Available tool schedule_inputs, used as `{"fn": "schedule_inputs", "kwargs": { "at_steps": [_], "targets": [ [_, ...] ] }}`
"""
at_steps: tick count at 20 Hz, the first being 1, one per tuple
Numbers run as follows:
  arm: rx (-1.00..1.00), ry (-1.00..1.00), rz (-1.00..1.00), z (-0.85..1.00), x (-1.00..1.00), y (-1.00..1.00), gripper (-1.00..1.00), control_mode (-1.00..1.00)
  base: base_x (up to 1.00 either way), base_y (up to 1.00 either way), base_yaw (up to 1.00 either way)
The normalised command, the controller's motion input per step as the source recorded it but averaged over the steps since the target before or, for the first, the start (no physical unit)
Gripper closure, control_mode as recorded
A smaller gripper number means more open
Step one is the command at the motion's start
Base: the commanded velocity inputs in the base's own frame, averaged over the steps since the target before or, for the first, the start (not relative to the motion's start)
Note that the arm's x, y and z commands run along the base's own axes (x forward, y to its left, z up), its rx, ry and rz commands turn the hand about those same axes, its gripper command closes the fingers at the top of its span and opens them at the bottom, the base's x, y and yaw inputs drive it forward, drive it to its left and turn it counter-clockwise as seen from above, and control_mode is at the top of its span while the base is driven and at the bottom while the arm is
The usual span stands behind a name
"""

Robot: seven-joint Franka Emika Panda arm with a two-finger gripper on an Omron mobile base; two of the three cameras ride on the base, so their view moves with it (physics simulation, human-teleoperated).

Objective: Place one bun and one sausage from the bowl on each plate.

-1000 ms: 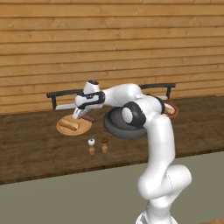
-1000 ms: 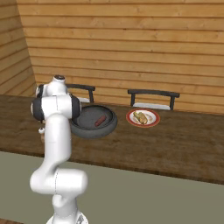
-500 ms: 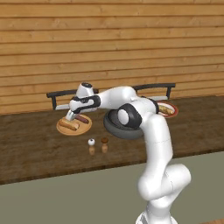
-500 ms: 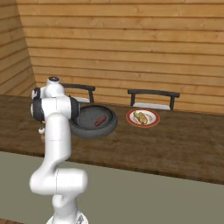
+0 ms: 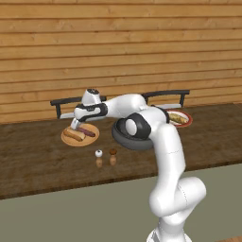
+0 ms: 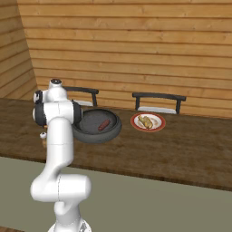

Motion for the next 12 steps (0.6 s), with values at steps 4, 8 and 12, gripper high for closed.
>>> {"fn": "schedule_inputs", "kwargs": {
  "at_steps": [4, 8, 12],
  "targets": [
    [0.00, -0.03, 0.00, 0.35, -0.14, -0.15, -1.00, -1.00, 0.00, 0.00, 0.00],
    [0.00, -0.01, -0.02, 0.46, -0.73, -0.56, -1.00, -1.00, 0.00, 0.00, 0.00],
    [0.00, -0.01, -0.07, 0.15, -0.87, -0.73, -1.00, -1.00, 0.00, 0.00, 0.00]
  ]
}}
